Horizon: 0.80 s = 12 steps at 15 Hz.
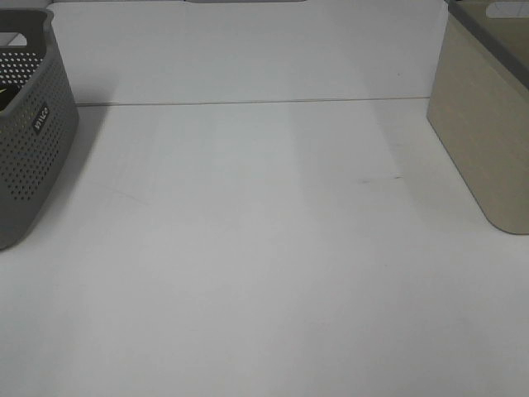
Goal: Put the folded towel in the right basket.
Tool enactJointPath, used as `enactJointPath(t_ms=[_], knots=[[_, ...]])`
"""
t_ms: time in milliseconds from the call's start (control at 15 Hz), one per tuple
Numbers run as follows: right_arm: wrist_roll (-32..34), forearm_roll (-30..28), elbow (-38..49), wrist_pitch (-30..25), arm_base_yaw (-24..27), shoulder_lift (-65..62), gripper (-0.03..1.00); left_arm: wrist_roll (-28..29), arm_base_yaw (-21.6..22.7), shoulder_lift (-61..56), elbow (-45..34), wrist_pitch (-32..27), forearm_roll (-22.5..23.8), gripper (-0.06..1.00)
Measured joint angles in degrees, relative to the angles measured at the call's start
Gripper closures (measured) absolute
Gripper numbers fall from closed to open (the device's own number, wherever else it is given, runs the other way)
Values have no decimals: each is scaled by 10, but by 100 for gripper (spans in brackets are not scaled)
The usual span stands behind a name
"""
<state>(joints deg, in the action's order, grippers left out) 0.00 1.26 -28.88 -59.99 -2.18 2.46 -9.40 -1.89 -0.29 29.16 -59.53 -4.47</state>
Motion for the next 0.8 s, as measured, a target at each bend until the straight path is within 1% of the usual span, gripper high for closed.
enactJointPath(t_ms=[133, 800], knots=[[0, 0, 0, -1, 0, -27, 22, 0, 0, 0, 0, 0, 0, -4], [0, 0, 0, -4, 0, -27, 22, 0, 0, 0, 0, 0, 0, -4]])
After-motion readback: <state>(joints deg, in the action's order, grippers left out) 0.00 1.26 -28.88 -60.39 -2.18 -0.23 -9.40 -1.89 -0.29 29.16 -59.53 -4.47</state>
